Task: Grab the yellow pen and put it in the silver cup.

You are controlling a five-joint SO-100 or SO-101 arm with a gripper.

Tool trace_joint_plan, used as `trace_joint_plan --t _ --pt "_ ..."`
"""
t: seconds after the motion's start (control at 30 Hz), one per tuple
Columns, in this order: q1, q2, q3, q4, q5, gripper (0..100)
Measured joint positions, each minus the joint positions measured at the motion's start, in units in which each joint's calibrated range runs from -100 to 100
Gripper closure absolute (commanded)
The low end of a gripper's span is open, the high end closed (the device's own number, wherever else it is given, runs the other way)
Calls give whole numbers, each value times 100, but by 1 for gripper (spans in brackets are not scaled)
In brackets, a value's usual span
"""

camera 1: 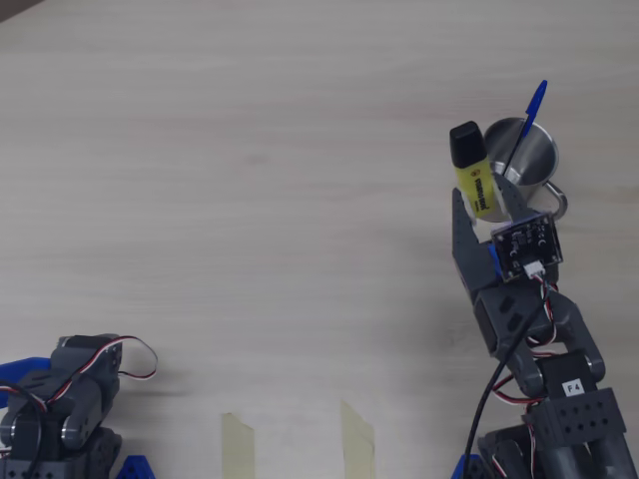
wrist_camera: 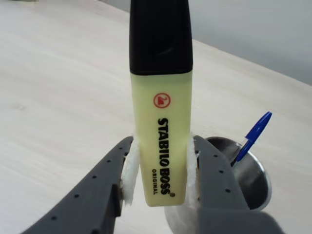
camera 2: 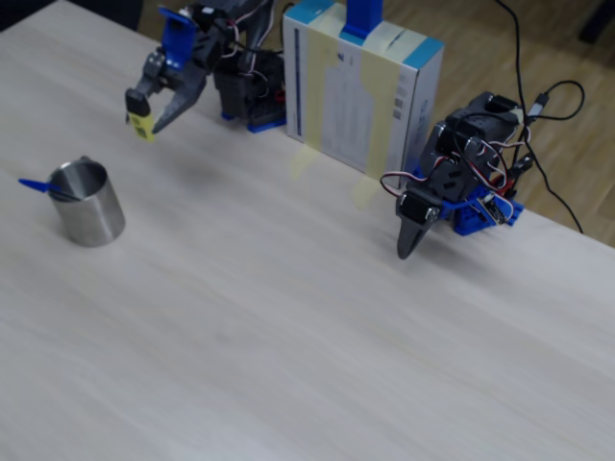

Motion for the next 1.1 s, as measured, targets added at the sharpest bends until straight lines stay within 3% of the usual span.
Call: trace_joint_plan --t 0.47,0.8,1.1 --pt "558 -1341 831 -17 -365 93" --pt "757 -1916 2171 -1440 -607 93" --pt "832 -2016 2465 -1641 -689 93"
